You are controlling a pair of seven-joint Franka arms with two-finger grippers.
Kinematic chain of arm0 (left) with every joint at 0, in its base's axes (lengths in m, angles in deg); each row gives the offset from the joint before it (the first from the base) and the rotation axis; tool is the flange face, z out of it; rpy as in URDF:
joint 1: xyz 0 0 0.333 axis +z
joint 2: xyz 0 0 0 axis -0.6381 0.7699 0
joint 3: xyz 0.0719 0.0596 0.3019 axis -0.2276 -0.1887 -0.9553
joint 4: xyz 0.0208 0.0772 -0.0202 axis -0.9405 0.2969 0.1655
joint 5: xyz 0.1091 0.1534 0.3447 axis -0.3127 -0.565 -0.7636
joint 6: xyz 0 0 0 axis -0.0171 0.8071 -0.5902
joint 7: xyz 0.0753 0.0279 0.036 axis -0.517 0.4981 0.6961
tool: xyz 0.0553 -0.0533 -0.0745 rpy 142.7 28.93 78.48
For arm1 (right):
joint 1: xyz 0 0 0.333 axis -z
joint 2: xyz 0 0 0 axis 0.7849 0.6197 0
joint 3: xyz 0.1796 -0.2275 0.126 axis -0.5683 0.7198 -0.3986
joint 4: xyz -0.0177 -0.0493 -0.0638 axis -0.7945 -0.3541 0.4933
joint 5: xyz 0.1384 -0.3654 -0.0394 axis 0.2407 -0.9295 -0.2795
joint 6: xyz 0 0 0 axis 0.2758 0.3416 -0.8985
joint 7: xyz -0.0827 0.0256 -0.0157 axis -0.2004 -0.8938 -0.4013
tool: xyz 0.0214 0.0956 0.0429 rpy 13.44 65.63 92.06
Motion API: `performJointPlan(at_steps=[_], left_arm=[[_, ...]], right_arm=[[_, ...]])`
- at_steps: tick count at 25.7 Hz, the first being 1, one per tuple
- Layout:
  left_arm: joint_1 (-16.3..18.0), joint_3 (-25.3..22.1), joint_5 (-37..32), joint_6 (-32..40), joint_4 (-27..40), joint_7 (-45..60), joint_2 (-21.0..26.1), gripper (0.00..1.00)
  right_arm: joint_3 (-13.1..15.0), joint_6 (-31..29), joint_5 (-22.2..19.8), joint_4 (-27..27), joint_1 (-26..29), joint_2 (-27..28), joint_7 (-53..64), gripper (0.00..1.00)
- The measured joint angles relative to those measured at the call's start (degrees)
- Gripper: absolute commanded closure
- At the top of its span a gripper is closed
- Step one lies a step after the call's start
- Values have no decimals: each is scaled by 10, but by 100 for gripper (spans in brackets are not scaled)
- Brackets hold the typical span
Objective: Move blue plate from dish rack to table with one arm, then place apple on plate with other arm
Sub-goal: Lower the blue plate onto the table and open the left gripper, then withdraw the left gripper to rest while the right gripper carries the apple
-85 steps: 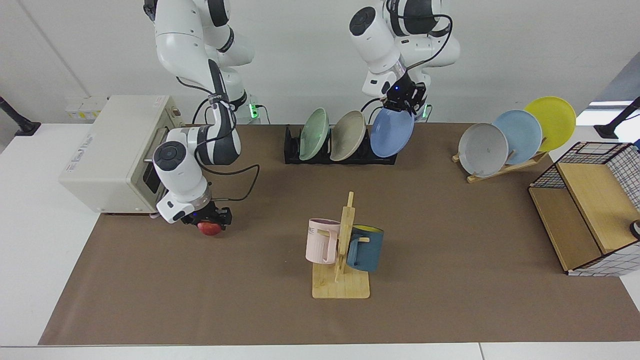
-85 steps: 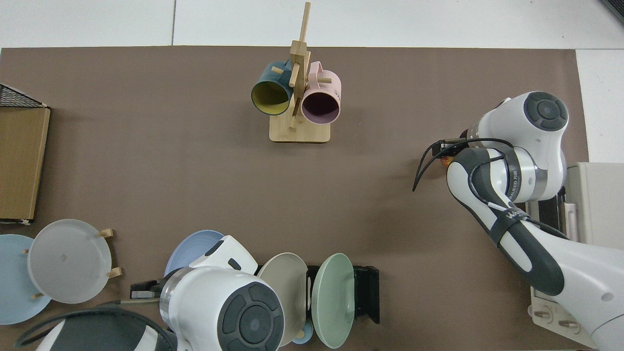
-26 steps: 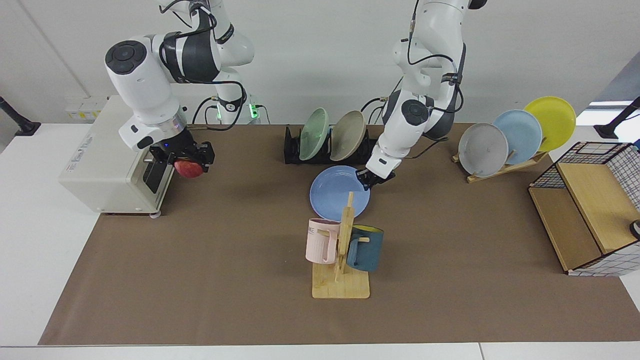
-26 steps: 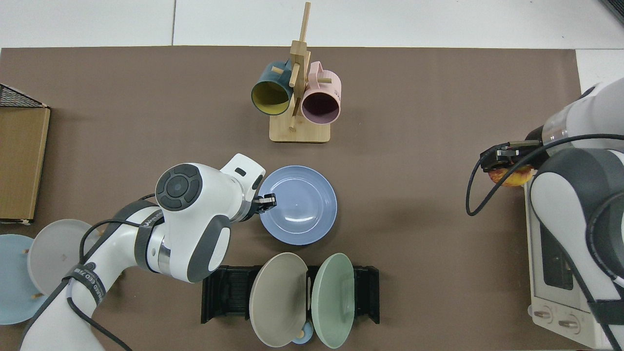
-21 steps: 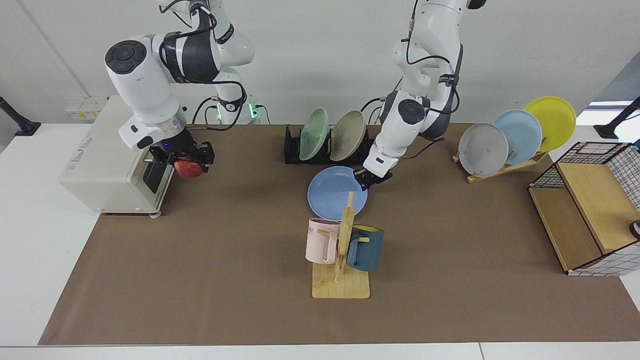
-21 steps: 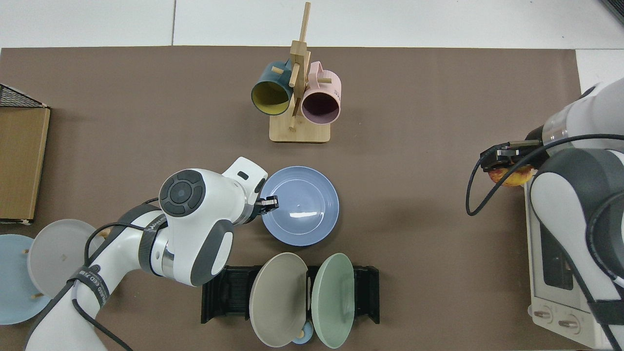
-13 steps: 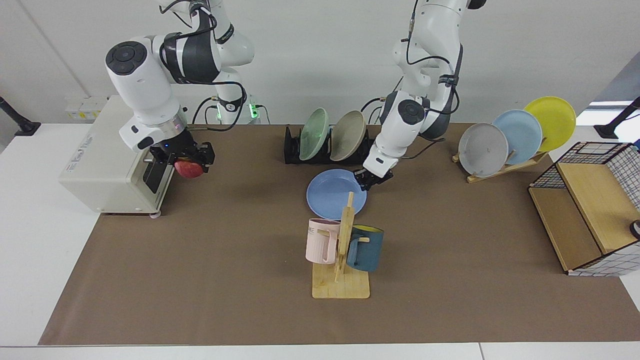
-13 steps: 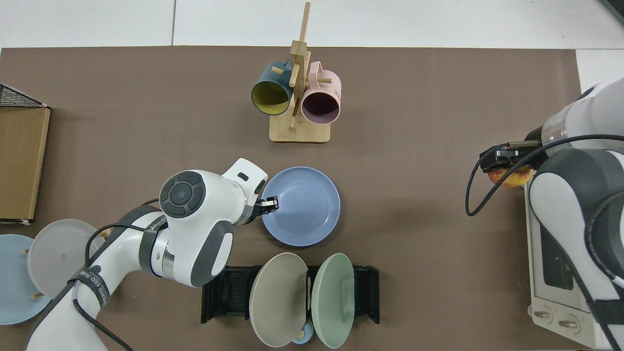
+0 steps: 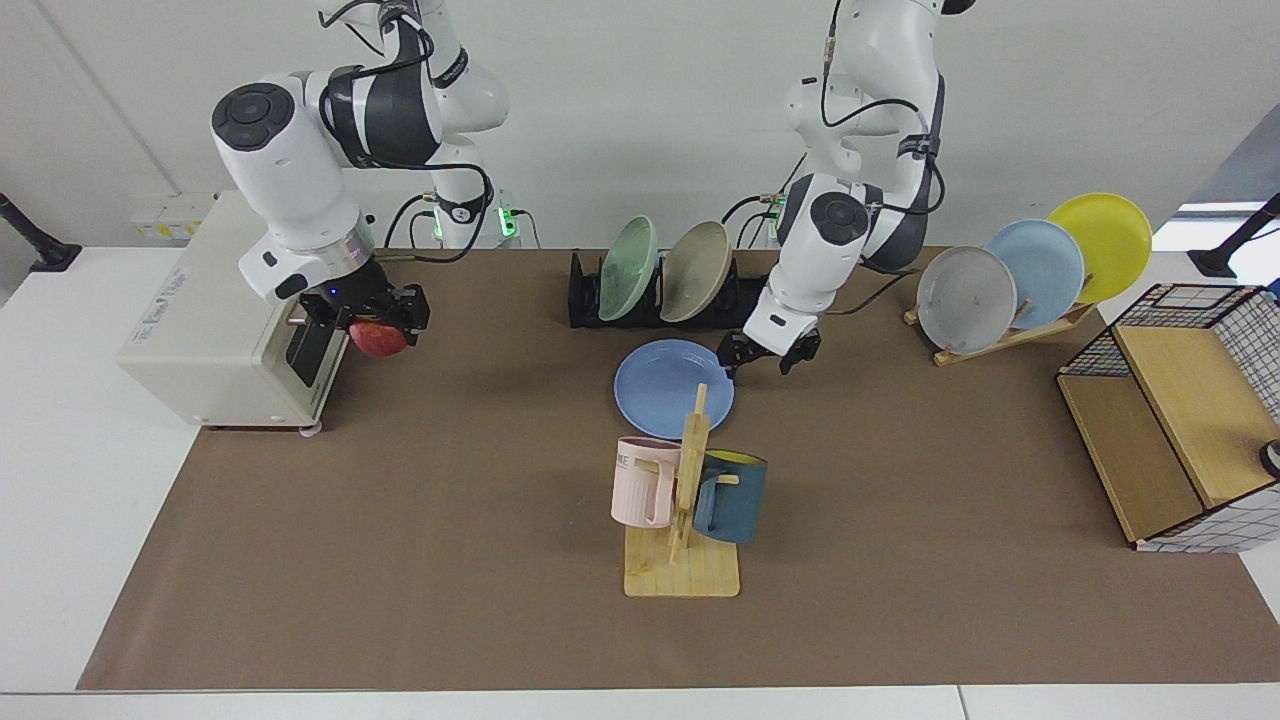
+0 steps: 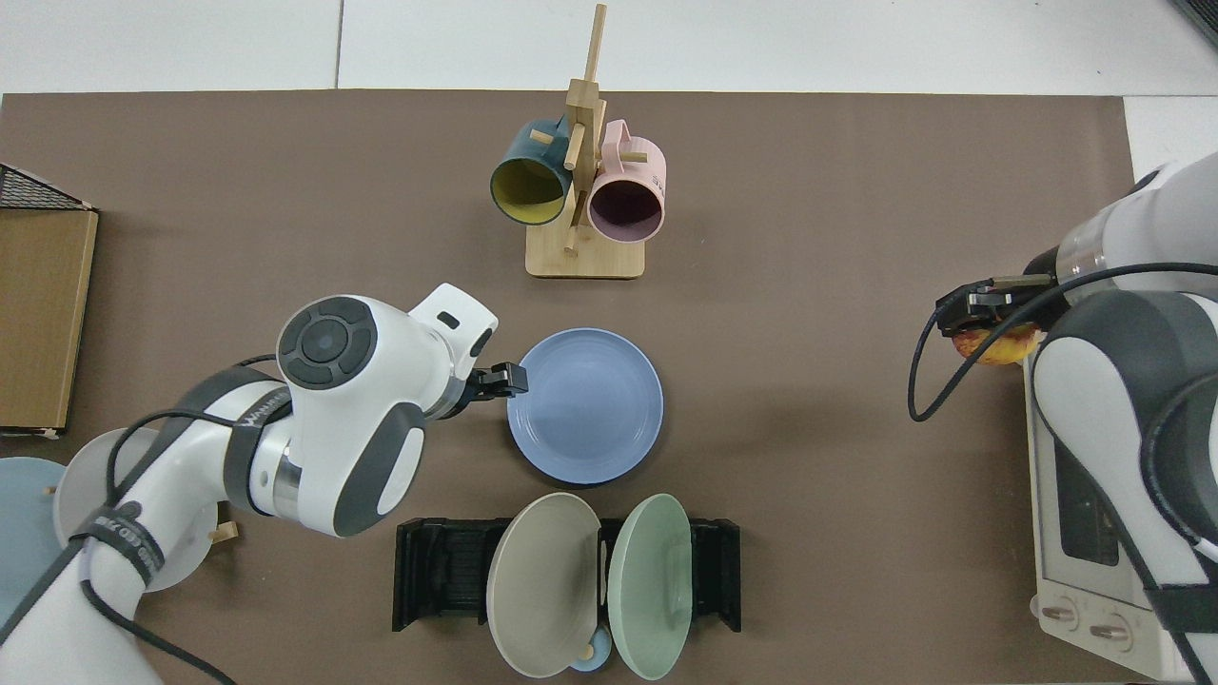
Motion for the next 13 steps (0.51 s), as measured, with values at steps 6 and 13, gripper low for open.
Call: performJointPlan(at_steps=[6,13], left_arm=[[34,-11,-31,116,-67,-5,-42,0],[39,-72,-39,286,-155,-88,-71,0]], right_arm=[[-1,0,0,0,0,0,0,100],[-1,0,0,0,0,0,0,100]])
